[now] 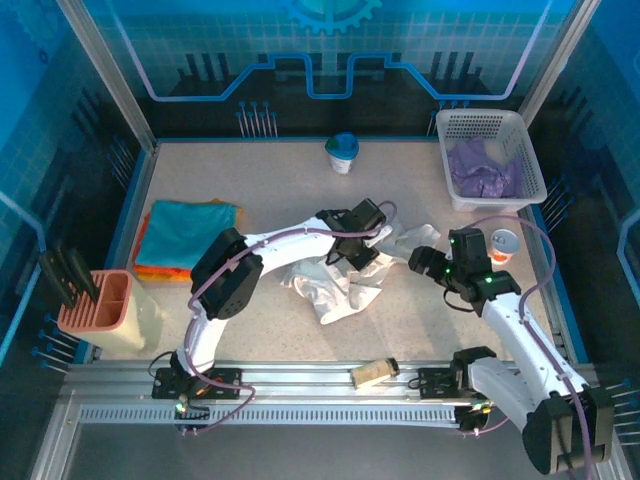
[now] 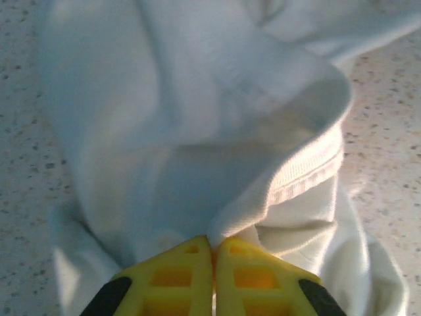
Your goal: Fold and stack the t-shirts
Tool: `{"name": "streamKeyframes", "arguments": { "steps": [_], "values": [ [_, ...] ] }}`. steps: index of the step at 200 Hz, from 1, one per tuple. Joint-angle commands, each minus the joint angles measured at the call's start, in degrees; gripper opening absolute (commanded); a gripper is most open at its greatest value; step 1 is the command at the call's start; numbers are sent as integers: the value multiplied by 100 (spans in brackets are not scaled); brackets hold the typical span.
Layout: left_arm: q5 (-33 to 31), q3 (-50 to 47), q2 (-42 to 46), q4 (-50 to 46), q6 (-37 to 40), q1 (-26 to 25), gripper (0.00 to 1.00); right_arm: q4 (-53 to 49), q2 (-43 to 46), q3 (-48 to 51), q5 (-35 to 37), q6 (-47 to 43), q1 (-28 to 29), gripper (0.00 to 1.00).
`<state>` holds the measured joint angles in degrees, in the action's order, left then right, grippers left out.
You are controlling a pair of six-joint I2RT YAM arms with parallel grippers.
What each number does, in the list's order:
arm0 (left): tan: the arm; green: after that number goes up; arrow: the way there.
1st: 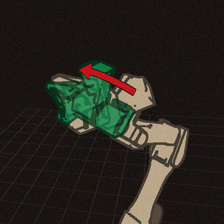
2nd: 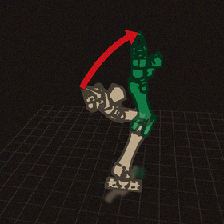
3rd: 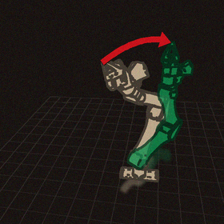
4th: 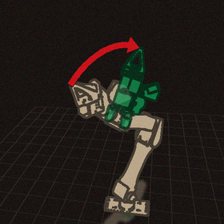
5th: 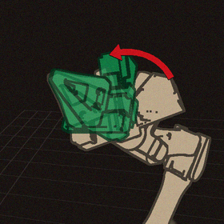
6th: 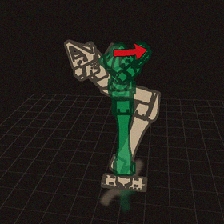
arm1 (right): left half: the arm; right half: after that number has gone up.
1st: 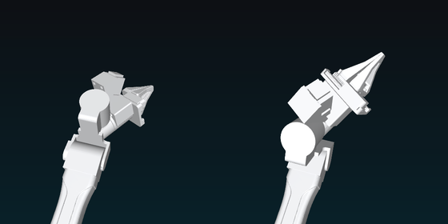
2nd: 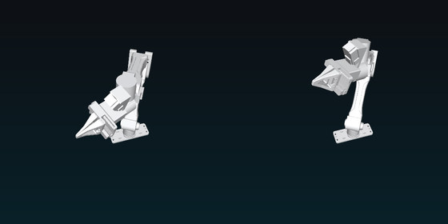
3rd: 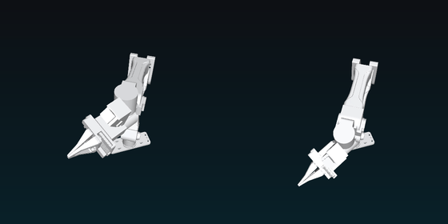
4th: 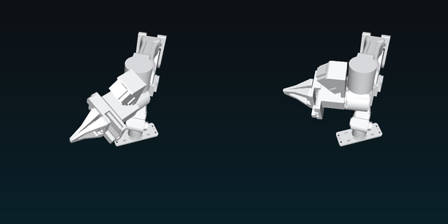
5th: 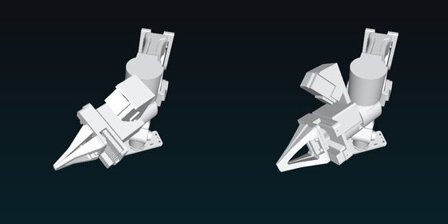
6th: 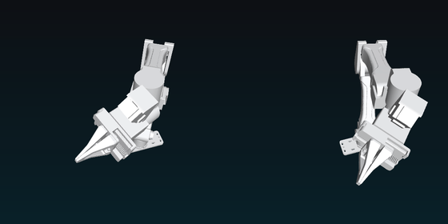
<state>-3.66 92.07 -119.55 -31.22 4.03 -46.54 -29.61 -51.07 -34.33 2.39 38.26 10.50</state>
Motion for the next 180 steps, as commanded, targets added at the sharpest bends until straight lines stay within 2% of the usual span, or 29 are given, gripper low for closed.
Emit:
{"name": "streamKeyframes", "arguments": {
  "steps": [1,14,45,83,119,171,175,180],
  "values": [
    [395,-135,236,-62,-392,276,3,53,114,115,227,10,397,80],
    [513,-241,345,-20,-585,443,3,346,123,162,135,-225,726,75],
    [675,-525,643,133,-938,800,0,901,-183,95,154,-555,1651,74],
    [1060,-814,1060,330,-1519,1333,0,1517,-986,-254,545,-724,2968,80],
    [1133,-922,1379,294,-1776,1705,0,1888,-2336,-947,1056,-707,4064,83],
    [1189,-1373,1863,344,-2120,2220,0,1868,-3983,-2141,1293,-671,4817,87],
    [1176,-1416,1904,347,-2126,2266,0,1710,-4122,-2257,1340,-625,4841,86],
    [1167,-1461,1957,347,-2126,2308,0,1558,-4272,-2389,1403,-583,4870,76]
  ]
}}
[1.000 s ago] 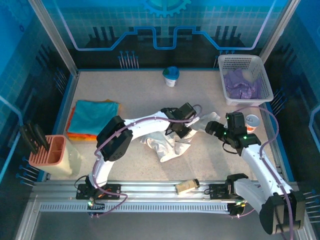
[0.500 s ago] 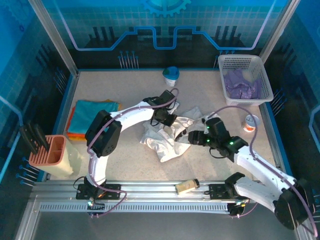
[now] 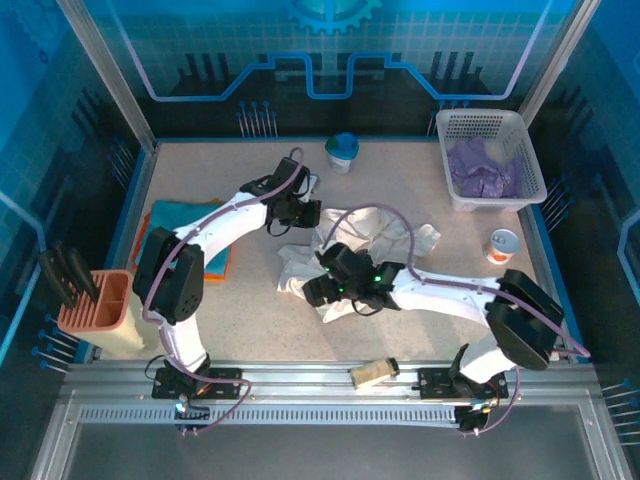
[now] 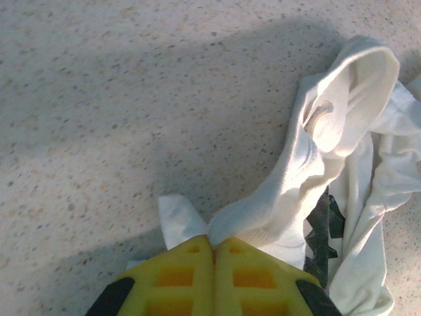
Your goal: Fold and stack the t-shirts
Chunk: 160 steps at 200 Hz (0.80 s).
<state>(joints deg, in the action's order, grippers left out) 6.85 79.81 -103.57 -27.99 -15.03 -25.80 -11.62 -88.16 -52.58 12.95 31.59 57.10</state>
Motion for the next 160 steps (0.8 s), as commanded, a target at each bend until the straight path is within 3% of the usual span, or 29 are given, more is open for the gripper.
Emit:
{"name": "streamKeyframes", "arguments": {
  "steps": [1,9,21,31,48,90,130,160],
  "values": [
    [115,-241,370,22,-220,238,0,-264,-593,-589,366,97,216,73],
    [114,-323,451,13,-212,322,0,-426,-778,-712,519,171,254,50],
    [53,-426,570,-28,-203,432,0,-599,-878,-751,717,325,275,24],
    [12,-525,684,-85,-194,541,0,-653,-772,-673,869,407,275,11],
    [-84,-713,934,-165,-253,760,0,-652,-352,-419,1168,363,261,0],
    [-377,-1012,1875,-558,-430,1078,0,-584,1682,566,1835,-227,-34,0],
    [-640,-1362,3254,-1084,-769,1073,0,-1491,3692,543,1859,-477,-1142,0],
    [-586,-1180,4048,-1743,-1124,1068,0,-1853,4588,112,2053,-593,-1918,0]
  ]
}}
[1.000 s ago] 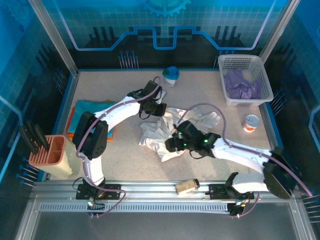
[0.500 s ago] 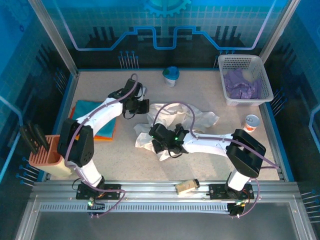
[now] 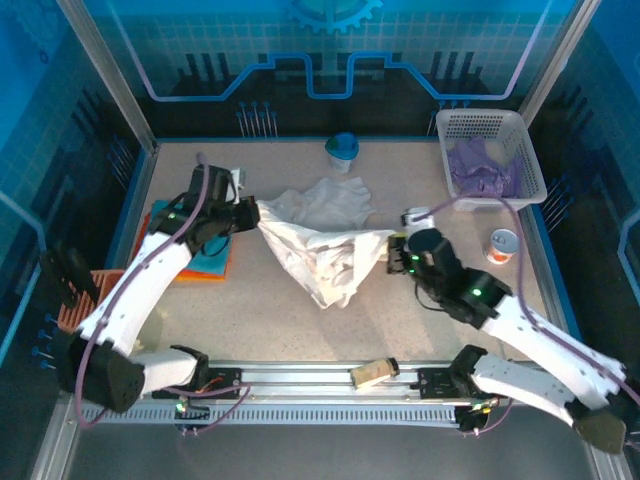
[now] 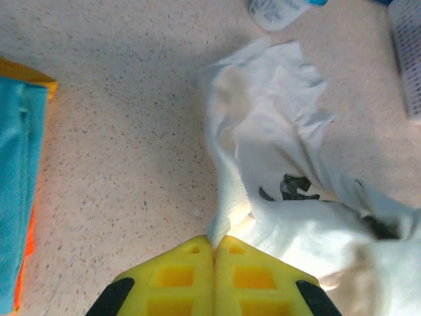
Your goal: Fold and stack the t-shirts
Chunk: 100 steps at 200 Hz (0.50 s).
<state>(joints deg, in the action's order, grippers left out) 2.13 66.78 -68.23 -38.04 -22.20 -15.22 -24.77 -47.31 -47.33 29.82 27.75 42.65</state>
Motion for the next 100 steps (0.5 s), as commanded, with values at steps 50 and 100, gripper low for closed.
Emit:
{"name": "streamKeyframes", "arguments": {
  "steps": [50,100],
  "values": [
    [971,1120,924,-1347,-1129,-6,0,-478,606,-1629,596,-665,-742,0],
    [1419,1310,1063,-1475,-1393,-7,0,-1478,310,-2372,630,-168,-748,0]
  ]
}}
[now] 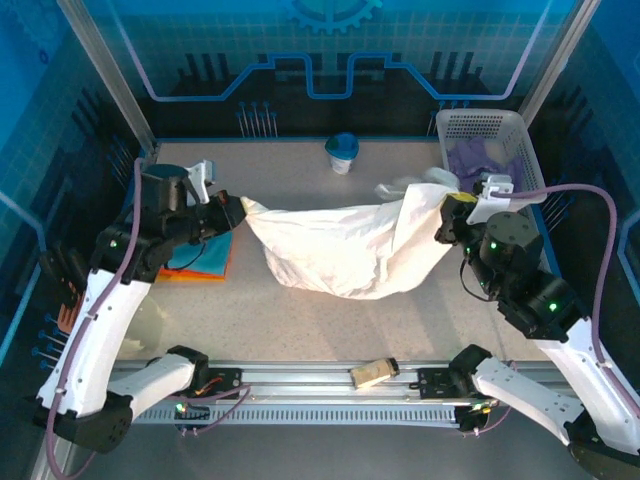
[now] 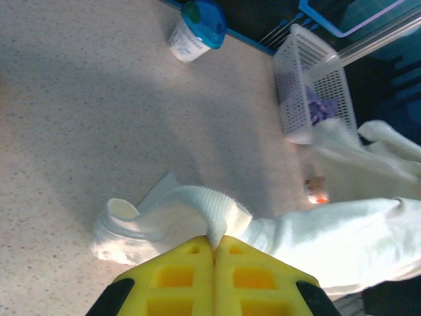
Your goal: Fold and stack the t-shirts
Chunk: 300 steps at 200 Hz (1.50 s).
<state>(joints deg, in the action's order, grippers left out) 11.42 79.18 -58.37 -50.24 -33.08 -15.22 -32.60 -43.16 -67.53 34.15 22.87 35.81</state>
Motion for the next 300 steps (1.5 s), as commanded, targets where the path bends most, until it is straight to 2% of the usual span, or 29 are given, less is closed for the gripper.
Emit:
{"name": "streamKeyframes", "arguments": {
  "steps": [1,20,43,76,97,105,109,115,119,135,141,144,160,183,208,233,267,300],
  "values": [
    [496,58,79,-248,-313,-7,0,-730,-114,-364,201,343,-65,0],
    [496,-56,6,-127,-329,-3,0,-1053,-326,-450,283,542,-66,0],
    [371,9,-476,15,-92,21,0,-1070,-785,-368,390,569,-202,2],
    [82,39,-1380,559,106,170,0,-598,-1491,-11,-212,691,-818,3],
    [-52,-45,-2020,928,161,362,7,-301,-1972,312,-715,834,-1424,9],
    [-49,-80,-2265,1035,198,434,10,-241,-2176,398,-917,894,-1648,17],
    [-79,-110,-2374,1093,224,476,15,-226,-2268,431,-1011,927,-1747,23],
    [-149,-153,-2532,1166,277,523,29,-175,-2385,485,-1152,931,-1889,36],
    [-170,-188,-2628,1196,299,560,34,-123,-2444,524,-1263,938,-1966,47],
    [-370,-366,-2938,1332,464,671,38,58,-2571,693,-1655,877,-2163,88],
    [-386,-415,-3029,1305,498,715,42,90,-2588,737,-1752,856,-2179,98],
    [-380,-444,-3060,1298,518,726,44,99,-2591,742,-1791,841,-2182,100],
    [-352,-716,-3027,1362,483,731,50,154,-2527,850,-1984,760,-2168,100],
    [94,-1378,-2580,1814,55,601,51,327,-2275,1185,-2124,686,-2132,100],
    [343,-2038,-2281,2474,-523,-201,53,446,-2030,1596,-2226,715,-2122,100],
    [327,-2350,-2513,3070,-959,-1091,54,530,-1875,1995,-2285,829,-2102,100],
    [242,-2256,-3324,3455,-1210,-1748,41,568,-1762,2256,-2361,904,-2079,97],
    [-338,-1815,-3815,2877,-923,-2044,40,439,-1621,2335,-2292,890,-2079,97]
  ]
}}
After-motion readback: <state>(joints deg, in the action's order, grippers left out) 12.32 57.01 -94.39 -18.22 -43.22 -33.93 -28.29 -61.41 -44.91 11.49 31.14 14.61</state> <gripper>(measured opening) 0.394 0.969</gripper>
